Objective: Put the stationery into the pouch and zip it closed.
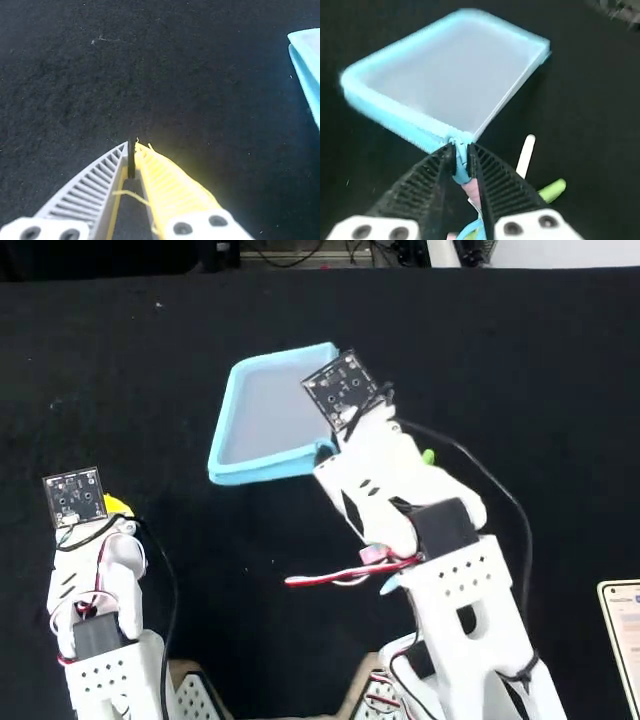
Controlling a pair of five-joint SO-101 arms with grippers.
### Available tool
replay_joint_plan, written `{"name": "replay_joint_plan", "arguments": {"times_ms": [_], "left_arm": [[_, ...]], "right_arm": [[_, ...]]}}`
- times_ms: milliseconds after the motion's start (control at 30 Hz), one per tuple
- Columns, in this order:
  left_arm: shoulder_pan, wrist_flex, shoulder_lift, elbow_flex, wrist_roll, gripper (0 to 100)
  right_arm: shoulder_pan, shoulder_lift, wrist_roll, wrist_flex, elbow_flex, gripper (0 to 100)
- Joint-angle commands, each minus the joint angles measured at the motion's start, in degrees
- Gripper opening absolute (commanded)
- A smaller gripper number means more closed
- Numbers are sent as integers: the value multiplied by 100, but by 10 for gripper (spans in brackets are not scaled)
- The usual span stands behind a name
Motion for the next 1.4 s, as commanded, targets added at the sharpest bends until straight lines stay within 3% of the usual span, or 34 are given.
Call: {"name": "replay_joint_plan", "arguments": {"times_ms": [0,167,333,433,600,800,900,1167,1367], "left_arm": [[66,18,-9,-66,-62,30],[66,18,-9,-66,-62,30],[40,18,-9,-66,-62,30],[40,18,-9,-66,-62,30],[57,18,-9,-66,-62,30],[40,18,-9,-66,-62,30],[48,18,-9,-57,-62,30],[48,18,-9,-57,-62,30],[40,26,-9,-57,-62,30]], "right_arm": [[53,-198,53,-185,-286,11],[-774,-198,53,202,725,11],[-1662,-198,9,-923,2484,11],[-1670,-198,9,-1644,3187,11],[-1644,-189,9,-1697,3556,12],[-1222,-198,35,-1284,3600,144],[-1143,-233,105,-756,3310,158],[-1143,-233,1776,1002,1921,162],[-1143,-198,2752,1204,2026,163]]}}
